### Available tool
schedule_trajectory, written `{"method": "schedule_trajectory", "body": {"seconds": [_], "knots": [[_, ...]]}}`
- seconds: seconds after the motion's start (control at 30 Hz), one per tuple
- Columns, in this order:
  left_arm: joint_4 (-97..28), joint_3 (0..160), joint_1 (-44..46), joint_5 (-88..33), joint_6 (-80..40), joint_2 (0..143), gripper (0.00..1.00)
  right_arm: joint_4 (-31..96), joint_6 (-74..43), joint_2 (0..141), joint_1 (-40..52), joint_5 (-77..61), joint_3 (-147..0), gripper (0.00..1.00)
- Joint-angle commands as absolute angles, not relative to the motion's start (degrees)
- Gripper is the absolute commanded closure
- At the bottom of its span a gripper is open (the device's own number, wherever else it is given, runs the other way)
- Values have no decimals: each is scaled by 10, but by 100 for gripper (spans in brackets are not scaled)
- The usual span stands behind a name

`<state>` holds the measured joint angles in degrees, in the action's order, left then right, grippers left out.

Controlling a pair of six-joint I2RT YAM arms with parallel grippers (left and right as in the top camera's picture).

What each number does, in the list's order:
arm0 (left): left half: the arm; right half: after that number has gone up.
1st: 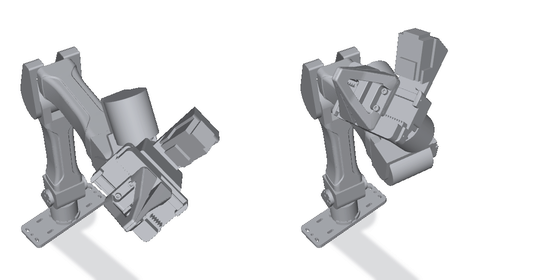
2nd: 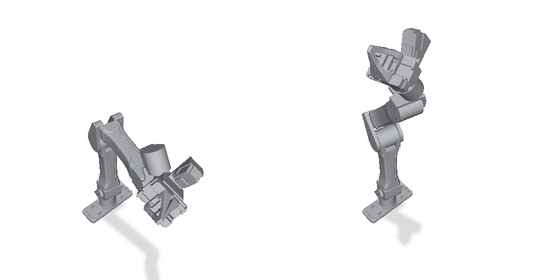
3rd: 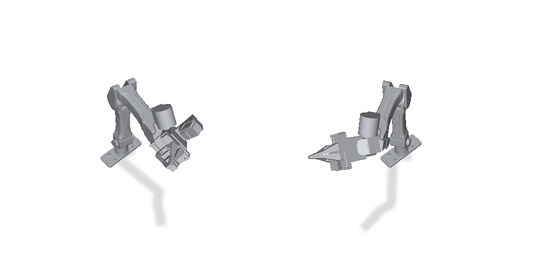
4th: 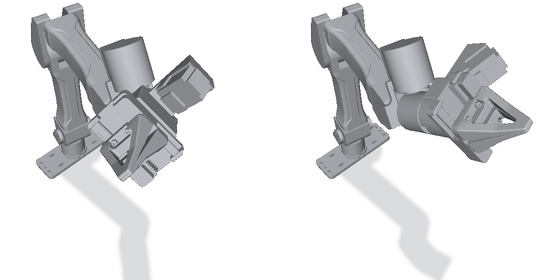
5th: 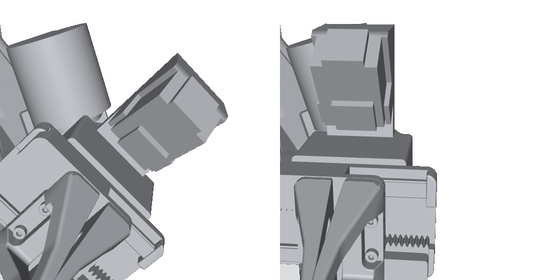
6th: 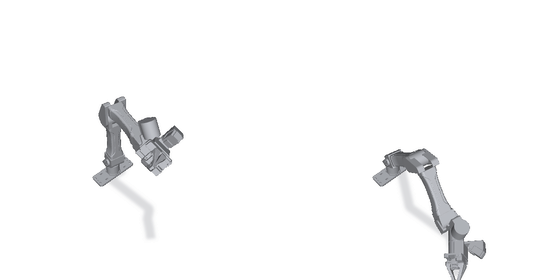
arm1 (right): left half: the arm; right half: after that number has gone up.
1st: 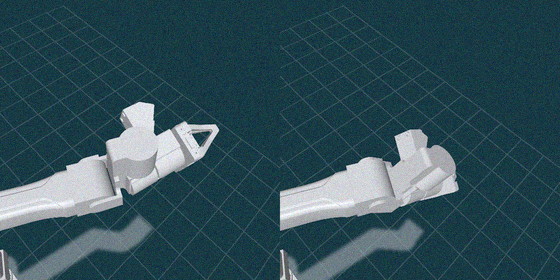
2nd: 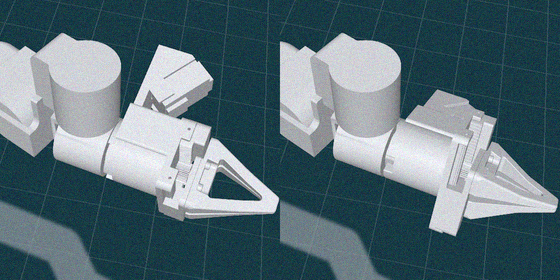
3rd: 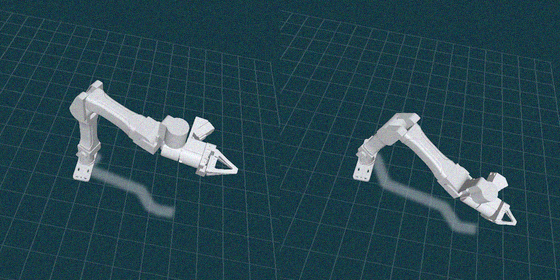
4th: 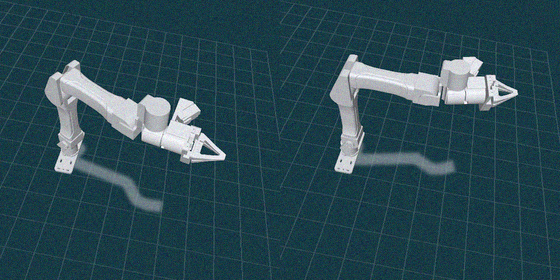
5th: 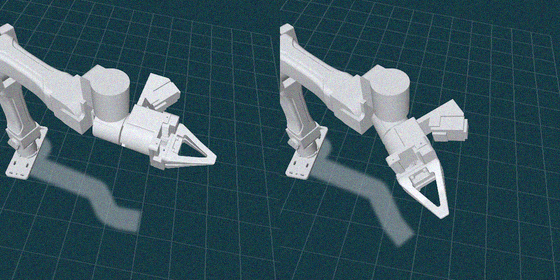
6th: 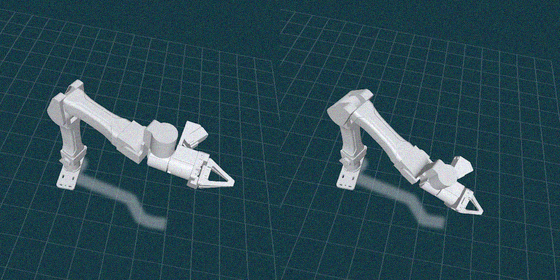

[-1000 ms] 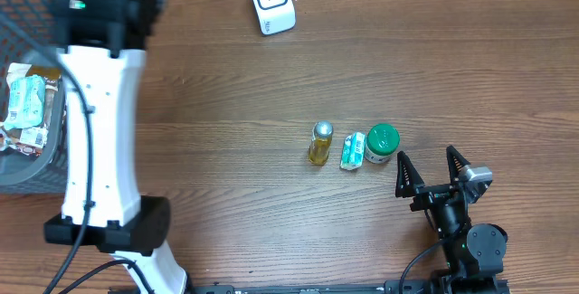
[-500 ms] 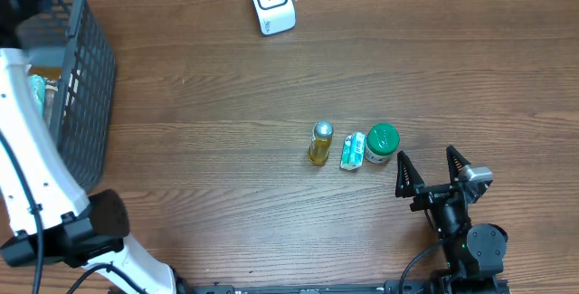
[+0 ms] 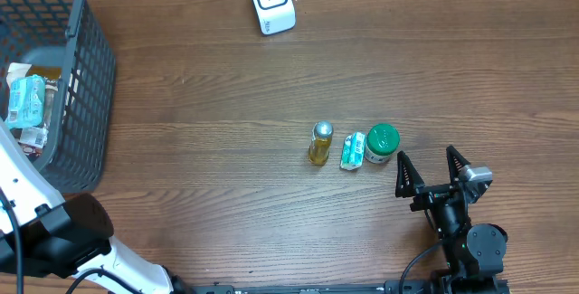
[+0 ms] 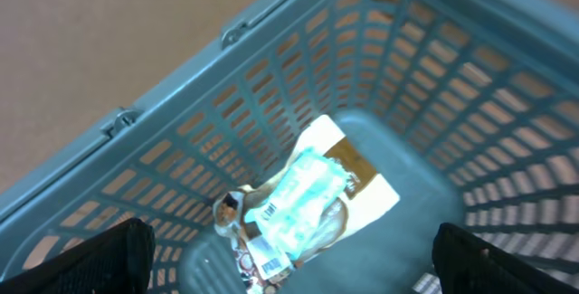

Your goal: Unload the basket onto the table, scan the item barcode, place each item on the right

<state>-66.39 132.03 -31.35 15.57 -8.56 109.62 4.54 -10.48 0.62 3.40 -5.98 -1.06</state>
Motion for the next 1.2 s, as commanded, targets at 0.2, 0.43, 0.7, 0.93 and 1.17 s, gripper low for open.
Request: {"method": "schedule_trajectory", "body": {"seconds": [0.2,0.43,0.7,0.93,1.17], "knots": [[-545,1126,-338,150,48,1094,0,43,-105,2,31,-56,-5,0],[-461,1025,-338,122,92,1094,1,43,-105,2,31,-56,-5,0],[-397,970,-339,119,116,1094,18,43,-105,2,31,-56,-5,0],[-336,909,-339,120,116,1094,43,43,-105,2,31,-56,-5,0],[-289,864,-340,120,116,1094,53,43,-105,2,31,-56,-5,0]]}}
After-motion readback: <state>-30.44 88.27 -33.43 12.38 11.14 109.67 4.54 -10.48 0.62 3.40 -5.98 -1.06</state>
